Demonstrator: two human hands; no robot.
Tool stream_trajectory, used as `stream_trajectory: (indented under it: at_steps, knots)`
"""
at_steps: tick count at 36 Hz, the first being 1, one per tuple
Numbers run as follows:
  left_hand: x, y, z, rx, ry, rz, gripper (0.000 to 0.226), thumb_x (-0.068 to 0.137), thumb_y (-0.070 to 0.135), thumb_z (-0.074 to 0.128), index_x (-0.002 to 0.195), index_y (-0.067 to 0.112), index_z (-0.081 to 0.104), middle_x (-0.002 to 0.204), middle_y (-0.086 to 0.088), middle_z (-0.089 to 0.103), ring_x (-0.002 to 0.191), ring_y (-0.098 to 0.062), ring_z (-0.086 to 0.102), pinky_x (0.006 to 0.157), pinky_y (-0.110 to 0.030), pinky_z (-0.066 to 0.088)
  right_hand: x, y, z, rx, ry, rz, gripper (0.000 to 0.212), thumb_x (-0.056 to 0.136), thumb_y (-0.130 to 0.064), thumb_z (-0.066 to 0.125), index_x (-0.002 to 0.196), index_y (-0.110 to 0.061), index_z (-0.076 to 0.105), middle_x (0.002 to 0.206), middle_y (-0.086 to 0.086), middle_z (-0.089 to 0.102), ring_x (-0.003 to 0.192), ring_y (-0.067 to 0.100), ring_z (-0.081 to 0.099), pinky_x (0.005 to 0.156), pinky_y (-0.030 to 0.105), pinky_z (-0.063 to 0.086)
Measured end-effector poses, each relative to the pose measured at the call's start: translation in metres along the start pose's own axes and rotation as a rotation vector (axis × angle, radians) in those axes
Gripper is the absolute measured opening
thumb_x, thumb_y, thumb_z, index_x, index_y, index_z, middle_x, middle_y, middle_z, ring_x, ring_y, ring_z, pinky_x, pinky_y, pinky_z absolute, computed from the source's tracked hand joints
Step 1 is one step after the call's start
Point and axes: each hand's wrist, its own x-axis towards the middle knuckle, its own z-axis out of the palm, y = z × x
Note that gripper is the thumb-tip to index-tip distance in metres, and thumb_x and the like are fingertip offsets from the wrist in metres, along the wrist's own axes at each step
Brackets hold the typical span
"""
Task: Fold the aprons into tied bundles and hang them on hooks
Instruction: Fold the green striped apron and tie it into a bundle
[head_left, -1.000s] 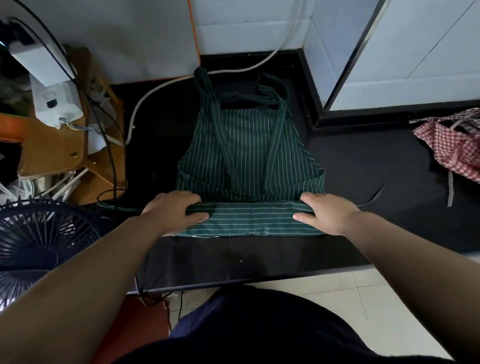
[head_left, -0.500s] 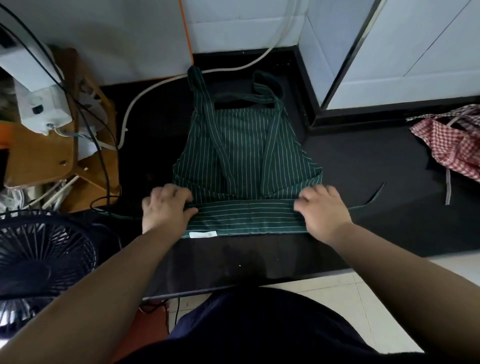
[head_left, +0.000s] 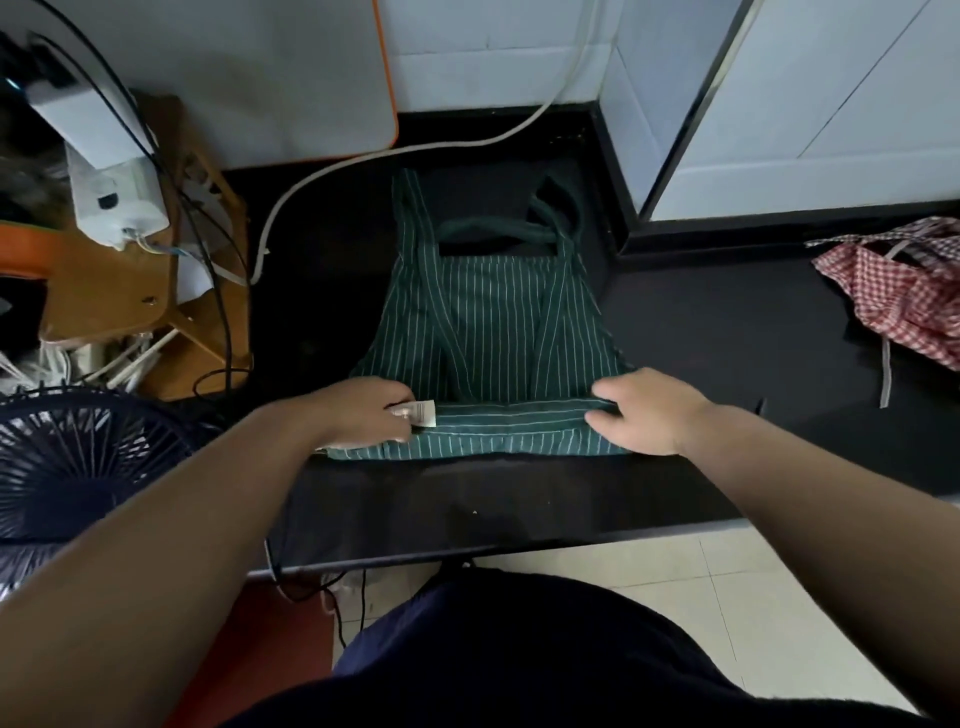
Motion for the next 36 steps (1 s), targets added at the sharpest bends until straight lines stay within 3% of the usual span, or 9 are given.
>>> stream_trajectory:
  at_steps: [3, 5, 8, 13, 19, 23, 27, 31, 36]
  knots:
    - [0.0, -0.002, 0.011, 0.159, 0.15, -0.039, 0.02, 0.093, 0.041, 0.055, 0.106, 0.027, 0.051, 0.103, 0.0, 0.059, 0.089, -0.015, 0.055, 0.071, -0.03, 0.04, 0.0, 0.002, 0.006, -0.165, 0.107, 0.027, 0.032, 0.099, -0.04, 0.037, 0.125, -0.023, 0.046, 0.099, -0.001, 0.063, 0.087, 0.019, 0.06, 0.069, 0.03, 0.044]
    - [0.004, -0.006, 0.032, 0.442, 0.334, -0.036, 0.037, 0.096, 0.036, 0.05, 0.132, 0.032, 0.042, 0.137, 0.001, 0.046, 0.123, -0.021, 0.043, 0.096, -0.039, 0.035, 0.002, 0.001, 0.017, -0.289, 0.169, -0.002, 0.036, 0.1, -0.031, 0.038, 0.135, -0.023, 0.041, 0.127, 0.002, 0.053, 0.113, 0.024, 0.052, 0.092, 0.036, 0.04]
    - [0.004, -0.002, 0.062, 0.396, 0.375, 0.066, 0.06, 0.097, 0.02, 0.042, 0.149, 0.041, 0.021, 0.157, 0.007, 0.019, 0.144, -0.024, 0.016, 0.115, -0.042, 0.017, -0.001, -0.006, 0.036, -0.284, 0.078, -0.078, 0.049, 0.099, -0.044, 0.025, 0.141, -0.023, 0.039, 0.146, 0.005, 0.038, 0.132, 0.025, 0.037, 0.11, 0.038, 0.027]
    - [-0.011, 0.001, 0.088, 0.376, 0.17, 0.078, 0.098, 0.079, 0.081, 0.026, 0.152, 0.027, -0.014, 0.16, 0.007, -0.016, 0.146, -0.017, -0.02, 0.117, -0.044, -0.012, -0.016, -0.013, 0.051, -0.14, -0.105, -0.047, 0.083, 0.089, -0.067, 0.035, 0.152, -0.024, 0.004, 0.16, 0.002, -0.001, 0.146, 0.025, 0.007, 0.119, 0.038, 0.001]
    - [-0.015, 0.012, 0.069, 0.248, 0.329, 0.077, 0.07, 0.081, 0.048, 0.064, 0.142, 0.03, 0.034, 0.143, 0.009, 0.041, 0.134, -0.015, 0.035, 0.115, -0.034, 0.017, -0.019, -0.014, 0.036, -0.214, 0.044, -0.098, 0.046, 0.098, -0.038, 0.034, 0.141, -0.025, 0.038, 0.134, 0.001, 0.056, 0.117, 0.02, 0.055, 0.097, 0.032, 0.039]
    - [-0.018, 0.017, 0.042, -0.005, 0.154, 0.067, 0.039, 0.088, 0.03, 0.058, 0.126, 0.022, 0.055, 0.093, 0.006, 0.063, 0.077, -0.01, 0.06, 0.069, -0.026, 0.048, -0.02, -0.007, 0.015, -0.072, 0.071, -0.045, 0.029, 0.093, -0.04, 0.041, 0.101, -0.018, 0.058, 0.079, -0.001, 0.063, 0.084, 0.025, 0.06, 0.071, 0.03, 0.049]
    - [-0.004, 0.013, 0.027, 0.21, 0.212, 0.034, 0.047, 0.093, 0.041, 0.049, 0.137, 0.023, 0.046, 0.107, 0.0, 0.065, 0.096, -0.019, 0.061, 0.085, -0.033, 0.047, -0.011, -0.004, 0.007, -0.117, 0.122, -0.002, 0.039, 0.098, -0.038, 0.036, 0.133, -0.025, 0.046, 0.105, -0.001, 0.064, 0.101, 0.022, 0.059, 0.084, 0.031, 0.042]
    - [0.002, 0.014, 0.05, 0.585, 0.22, -0.031, 0.066, 0.101, 0.03, 0.034, 0.153, 0.024, -0.005, 0.16, -0.004, 0.009, 0.147, -0.024, 0.009, 0.116, -0.054, 0.007, -0.003, -0.006, 0.024, -0.227, 0.004, -0.004, 0.05, 0.102, -0.036, 0.03, 0.15, -0.03, 0.017, 0.156, 0.007, 0.021, 0.14, 0.029, 0.025, 0.114, 0.042, 0.019]
    - [-0.003, 0.002, 0.078, 0.431, 0.168, 0.009, 0.083, 0.083, 0.075, 0.001, 0.15, 0.029, -0.018, 0.16, 0.001, -0.017, 0.146, -0.02, -0.02, 0.117, -0.05, -0.009, -0.016, -0.007, 0.045, -0.203, -0.146, -0.015, 0.089, 0.086, -0.072, 0.037, 0.151, -0.029, -0.006, 0.16, 0.005, -0.006, 0.147, 0.03, 0.004, 0.119, 0.044, 0.001]
